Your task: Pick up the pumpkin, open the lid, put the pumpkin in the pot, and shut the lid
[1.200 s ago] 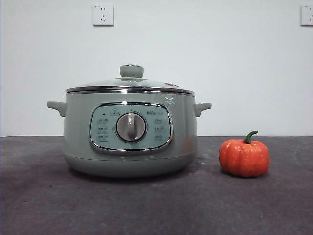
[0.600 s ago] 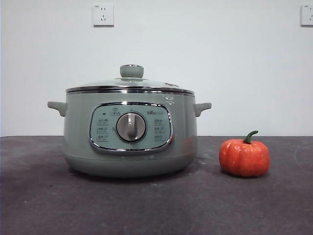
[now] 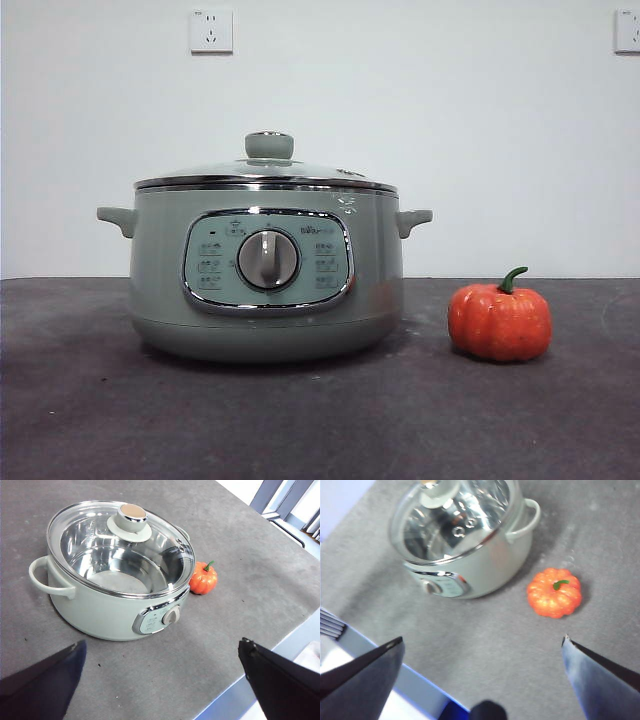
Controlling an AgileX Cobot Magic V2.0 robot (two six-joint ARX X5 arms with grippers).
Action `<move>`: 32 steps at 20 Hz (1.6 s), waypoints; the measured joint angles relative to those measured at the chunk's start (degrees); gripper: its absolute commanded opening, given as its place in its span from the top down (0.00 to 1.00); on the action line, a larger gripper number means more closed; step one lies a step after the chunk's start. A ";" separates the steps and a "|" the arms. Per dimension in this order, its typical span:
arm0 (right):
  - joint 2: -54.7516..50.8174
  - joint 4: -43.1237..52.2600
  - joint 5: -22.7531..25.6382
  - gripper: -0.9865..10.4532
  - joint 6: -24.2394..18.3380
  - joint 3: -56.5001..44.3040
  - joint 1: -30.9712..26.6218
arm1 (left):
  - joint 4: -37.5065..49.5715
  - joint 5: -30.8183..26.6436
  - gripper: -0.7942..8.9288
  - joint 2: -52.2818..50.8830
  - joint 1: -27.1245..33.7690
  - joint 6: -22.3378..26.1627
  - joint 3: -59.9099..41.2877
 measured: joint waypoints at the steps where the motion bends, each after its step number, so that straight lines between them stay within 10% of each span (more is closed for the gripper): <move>1: 1.90 0.79 1.44 0.28 0.00 0.07 0.52 | -0.02 0.00 0.13 0.00 0.00 -0.02 0.00; 16: 38.99 25.88 22.05 0.28 -1.33 0.09 12.81 | 0.02 -0.13 0.13 0.00 0.00 -0.02 -0.02; 26: 48.13 30.05 22.88 0.29 -2.19 0.11 13.44 | -0.02 -1.07 0.13 0.00 0.00 -0.02 -0.02; 32: 48.30 29.79 22.77 0.50 -1.90 0.11 13.44 | -0.02 -1.11 0.13 0.00 0.00 -0.04 0.00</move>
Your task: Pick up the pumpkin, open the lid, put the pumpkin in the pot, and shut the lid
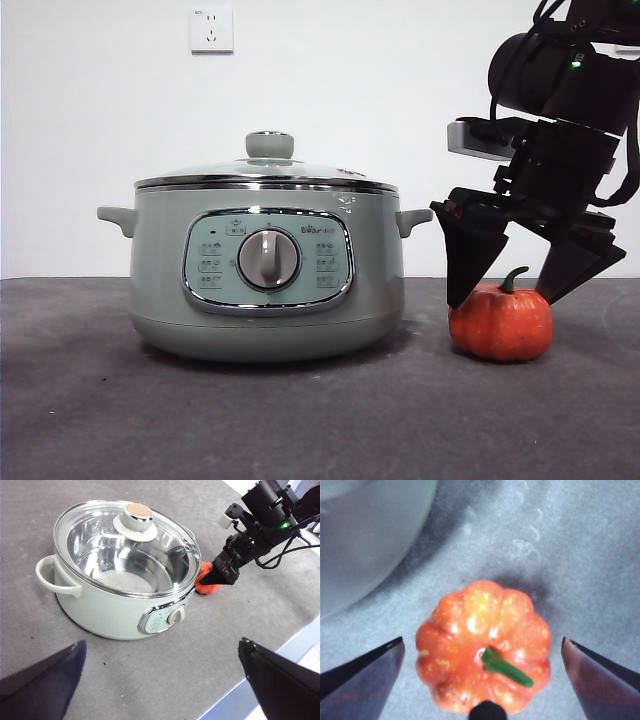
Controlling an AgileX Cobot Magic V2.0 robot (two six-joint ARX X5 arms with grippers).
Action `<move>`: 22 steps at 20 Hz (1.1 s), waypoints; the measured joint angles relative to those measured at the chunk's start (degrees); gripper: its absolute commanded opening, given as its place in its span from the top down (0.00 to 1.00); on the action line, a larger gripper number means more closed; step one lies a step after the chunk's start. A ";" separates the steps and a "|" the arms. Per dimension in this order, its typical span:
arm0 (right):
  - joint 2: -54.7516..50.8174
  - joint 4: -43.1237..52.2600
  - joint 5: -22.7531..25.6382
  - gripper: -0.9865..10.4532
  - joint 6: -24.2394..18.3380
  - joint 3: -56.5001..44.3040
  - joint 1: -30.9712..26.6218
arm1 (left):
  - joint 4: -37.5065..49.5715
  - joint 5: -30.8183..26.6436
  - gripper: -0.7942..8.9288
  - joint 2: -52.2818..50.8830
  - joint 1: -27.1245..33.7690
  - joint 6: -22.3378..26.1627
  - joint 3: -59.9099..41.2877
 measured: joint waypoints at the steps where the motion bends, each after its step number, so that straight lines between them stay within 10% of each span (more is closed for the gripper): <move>1: 0.00 -0.50 0.00 0.57 0.20 0.00 0.00 | 0.00 -0.02 0.13 0.00 0.00 0.02 0.00; 5: 0.00 -0.76 -0.02 0.91 0.44 0.00 -0.02 | 0.00 -0.07 0.13 0.00 0.00 0.02 0.00; 22: -32.39 -10.03 -0.02 0.92 3.89 0.00 0.00 | 13.97 -1.53 0.14 14.93 -5.51 -2.45 4.74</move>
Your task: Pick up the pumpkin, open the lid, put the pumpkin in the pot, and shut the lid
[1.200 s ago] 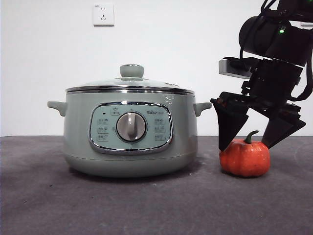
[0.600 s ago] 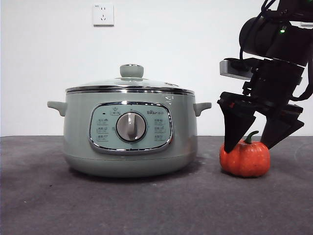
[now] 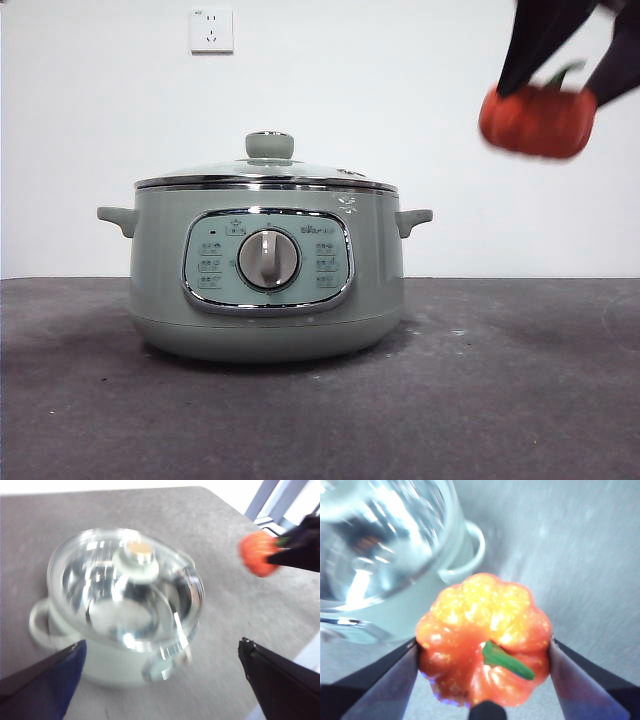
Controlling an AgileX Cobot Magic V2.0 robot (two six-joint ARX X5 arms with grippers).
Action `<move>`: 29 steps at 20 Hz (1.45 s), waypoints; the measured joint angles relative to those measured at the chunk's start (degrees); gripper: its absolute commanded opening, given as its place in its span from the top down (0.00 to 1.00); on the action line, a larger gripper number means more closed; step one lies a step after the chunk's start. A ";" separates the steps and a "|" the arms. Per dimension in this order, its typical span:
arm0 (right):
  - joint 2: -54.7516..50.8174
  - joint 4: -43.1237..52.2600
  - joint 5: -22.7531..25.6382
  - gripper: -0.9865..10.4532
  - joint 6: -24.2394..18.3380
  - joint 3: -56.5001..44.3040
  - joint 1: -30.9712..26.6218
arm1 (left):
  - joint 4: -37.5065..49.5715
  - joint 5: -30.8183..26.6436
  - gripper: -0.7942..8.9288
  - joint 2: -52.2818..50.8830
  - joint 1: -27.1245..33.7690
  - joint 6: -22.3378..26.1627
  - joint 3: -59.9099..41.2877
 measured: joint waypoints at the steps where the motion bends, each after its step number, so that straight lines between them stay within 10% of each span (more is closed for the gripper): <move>1: -2.29 -0.50 -0.20 0.92 0.00 0.00 0.00 | 1.99 -1.40 0.14 2.93 -1.49 -0.02 1.38; 13: -10.67 -4.63 -1.95 0.92 1.46 0.00 1.53 | 16.31 -14.95 0.14 36.22 -17.22 0.07 20.11; 26: -10.73 -4.72 -1.95 0.92 1.90 0.00 1.55 | 19.54 -19.41 0.15 46.18 -18.99 0.68 20.35; 29: -10.73 -4.63 -1.92 0.92 1.90 0.00 1.55 | 19.08 -19.45 0.34 46.40 -19.54 0.68 20.35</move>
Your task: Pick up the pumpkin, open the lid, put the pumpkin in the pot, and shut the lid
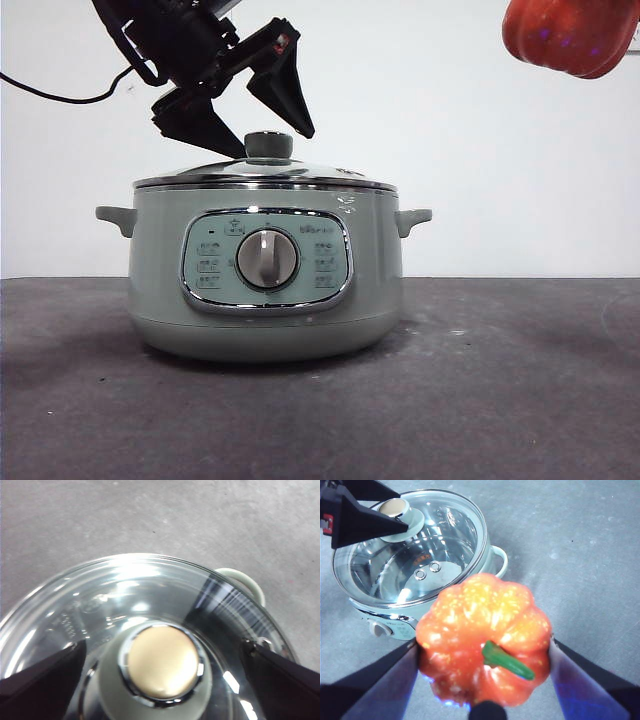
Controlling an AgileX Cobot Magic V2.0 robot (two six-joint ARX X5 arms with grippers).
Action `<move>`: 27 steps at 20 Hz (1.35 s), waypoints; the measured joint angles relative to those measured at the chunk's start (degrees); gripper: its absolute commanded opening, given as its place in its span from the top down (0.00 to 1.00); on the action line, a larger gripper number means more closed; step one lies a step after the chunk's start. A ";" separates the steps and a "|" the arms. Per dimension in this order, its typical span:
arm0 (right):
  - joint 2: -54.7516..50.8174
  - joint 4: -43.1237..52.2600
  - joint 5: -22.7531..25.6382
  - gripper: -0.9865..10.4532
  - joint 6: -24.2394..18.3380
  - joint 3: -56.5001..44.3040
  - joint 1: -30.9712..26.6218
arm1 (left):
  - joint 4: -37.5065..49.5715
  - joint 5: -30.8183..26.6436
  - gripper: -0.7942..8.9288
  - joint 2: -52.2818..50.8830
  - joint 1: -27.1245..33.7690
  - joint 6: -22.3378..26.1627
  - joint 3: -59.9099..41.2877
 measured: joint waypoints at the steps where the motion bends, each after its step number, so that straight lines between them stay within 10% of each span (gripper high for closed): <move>1: 0.00 0.15 0.00 0.92 0.00 0.00 0.00 | -0.39 0.00 0.43 0.00 -0.13 0.00 0.00; 11: 0.00 0.26 0.00 0.92 0.00 0.00 0.00 | -1.95 -0.63 0.93 0.02 -0.20 0.31 0.00; 27: 0.02 1.22 0.00 0.92 0.02 0.00 0.00 | -5.86 -0.81 0.93 -1.44 -0.09 0.46 3.37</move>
